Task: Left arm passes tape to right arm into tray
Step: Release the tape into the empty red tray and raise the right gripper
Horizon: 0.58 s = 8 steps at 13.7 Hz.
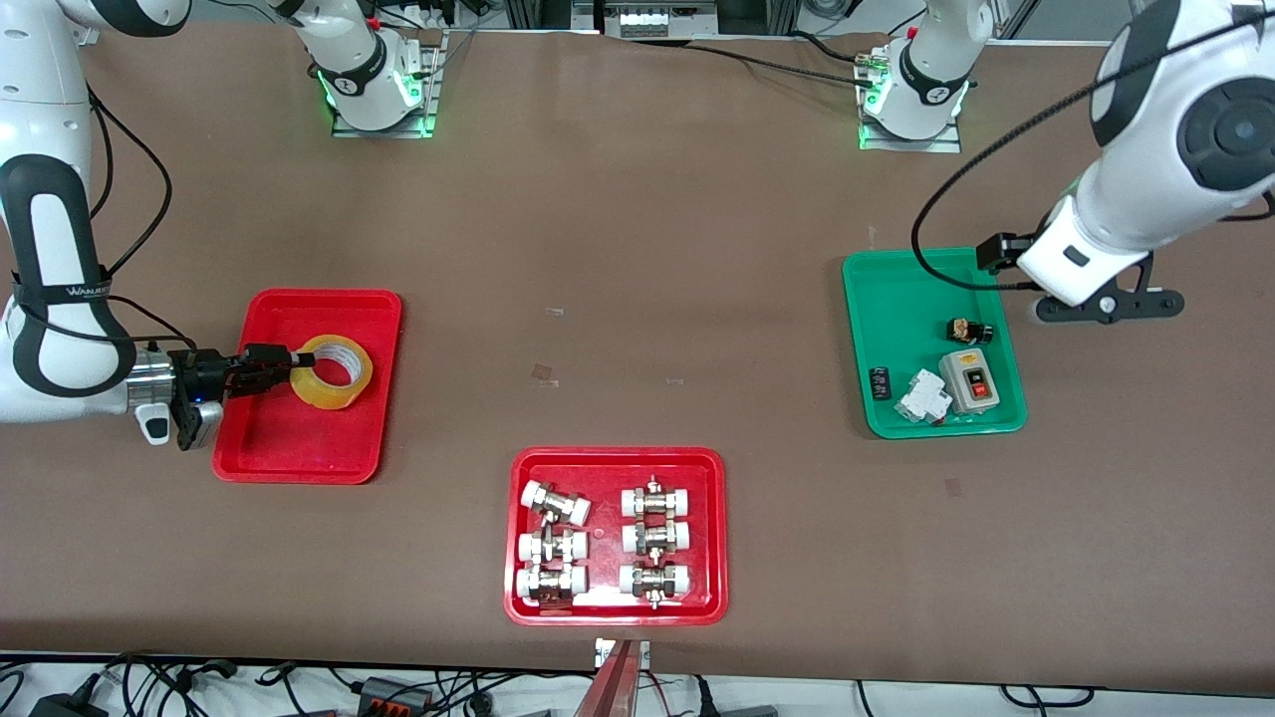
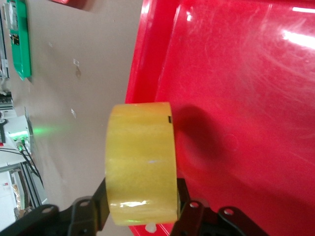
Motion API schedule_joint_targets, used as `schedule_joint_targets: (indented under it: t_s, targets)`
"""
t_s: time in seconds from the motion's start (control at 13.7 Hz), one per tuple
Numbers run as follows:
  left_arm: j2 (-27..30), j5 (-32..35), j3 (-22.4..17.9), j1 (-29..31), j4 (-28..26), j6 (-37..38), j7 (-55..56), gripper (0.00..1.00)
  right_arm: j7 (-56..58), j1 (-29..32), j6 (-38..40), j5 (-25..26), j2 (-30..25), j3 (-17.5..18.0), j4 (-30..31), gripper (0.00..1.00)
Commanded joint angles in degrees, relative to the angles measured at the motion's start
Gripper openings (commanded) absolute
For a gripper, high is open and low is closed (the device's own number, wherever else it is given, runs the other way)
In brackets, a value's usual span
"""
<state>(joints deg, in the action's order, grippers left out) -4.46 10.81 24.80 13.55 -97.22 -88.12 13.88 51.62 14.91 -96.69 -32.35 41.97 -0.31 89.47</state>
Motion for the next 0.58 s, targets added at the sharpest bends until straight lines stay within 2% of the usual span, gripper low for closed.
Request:
schedule_joint_targets:
  t_s: [0.0,0.07,0.15,0.22,0.36,0.51]
  targets:
    - [-3.94,0.96,-3.50,-0.53,7.61,0.12,-1.75,1.00,1.63,-0.31,-5.24,6.74,0.22,1.02,-0.17,1.00]
    - [-4.84,0.62,-9.10,-4.55,11.49,0.66,-1.58,1.00,1.64,-1.71,-7.79,10.78,-0.31,1.02,-0.17,1.00]
    - [-5.03,0.09,-15.77,-9.55,12.66,1.53,-1.84,1.00,1.64,-2.86,-10.08,13.26,-1.01,1.02,-0.17,1.00]
    - [-4.33,-1.83,-19.66,-13.08,12.24,4.41,-2.19,1.00,1.46,-4.17,-11.75,14.85,-1.80,1.02,-0.17,1.00]
    - [-0.83,-7.45,-20.32,-13.11,7.95,3.67,-2.72,1.00,-0.37,-6.29,-13.87,19.67,-4.43,0.93,-0.26,1.00]
    - [1.47,-7.91,-19.62,-12.76,5.73,2.24,-2.63,1.00,-5.54,-7.52,-14.32,23.63,-8.11,0.93,-0.17,1.00]
